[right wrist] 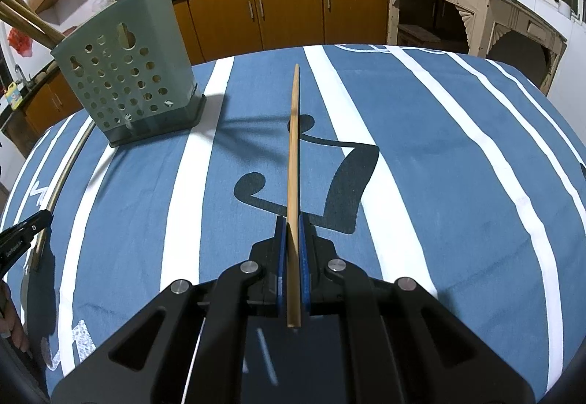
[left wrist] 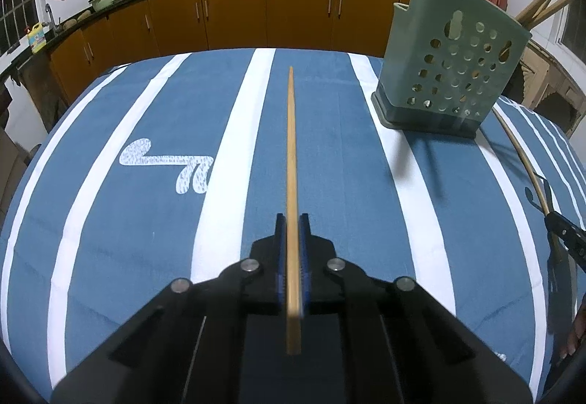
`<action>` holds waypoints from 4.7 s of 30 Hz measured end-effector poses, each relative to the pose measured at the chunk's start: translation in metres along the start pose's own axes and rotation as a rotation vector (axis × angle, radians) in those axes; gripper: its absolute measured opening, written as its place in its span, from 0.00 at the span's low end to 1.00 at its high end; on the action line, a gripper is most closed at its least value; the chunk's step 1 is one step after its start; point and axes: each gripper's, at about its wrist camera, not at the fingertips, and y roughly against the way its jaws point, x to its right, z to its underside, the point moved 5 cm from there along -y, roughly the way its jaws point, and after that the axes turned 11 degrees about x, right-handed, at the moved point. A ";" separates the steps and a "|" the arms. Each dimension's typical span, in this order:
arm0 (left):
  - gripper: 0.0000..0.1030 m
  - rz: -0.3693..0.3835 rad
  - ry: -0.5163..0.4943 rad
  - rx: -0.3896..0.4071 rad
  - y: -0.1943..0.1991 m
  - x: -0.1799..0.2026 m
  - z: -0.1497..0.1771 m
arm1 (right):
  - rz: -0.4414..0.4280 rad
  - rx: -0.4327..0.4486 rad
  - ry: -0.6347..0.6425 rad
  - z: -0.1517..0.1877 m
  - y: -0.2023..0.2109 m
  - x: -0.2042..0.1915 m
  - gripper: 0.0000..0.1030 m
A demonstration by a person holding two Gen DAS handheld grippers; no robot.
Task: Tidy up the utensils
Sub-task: 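Lift both chopsticks upright and carry them over the green holder, then open both grippers to drop the chopsticks into the holder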
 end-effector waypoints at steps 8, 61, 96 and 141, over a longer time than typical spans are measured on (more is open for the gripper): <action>0.08 0.004 -0.001 0.011 0.016 -0.007 0.000 | -0.014 0.059 -0.024 -0.008 0.024 0.011 0.07; 0.08 0.081 0.058 0.347 0.123 -0.027 -0.087 | -0.084 0.381 0.007 -0.084 0.105 0.003 0.07; 0.07 0.303 -0.069 0.667 0.255 0.076 -0.221 | -0.397 0.748 0.001 -0.225 0.218 -0.065 0.07; 0.08 0.229 -0.049 0.472 0.115 0.081 -0.218 | -0.332 0.589 0.035 -0.208 0.103 -0.092 0.08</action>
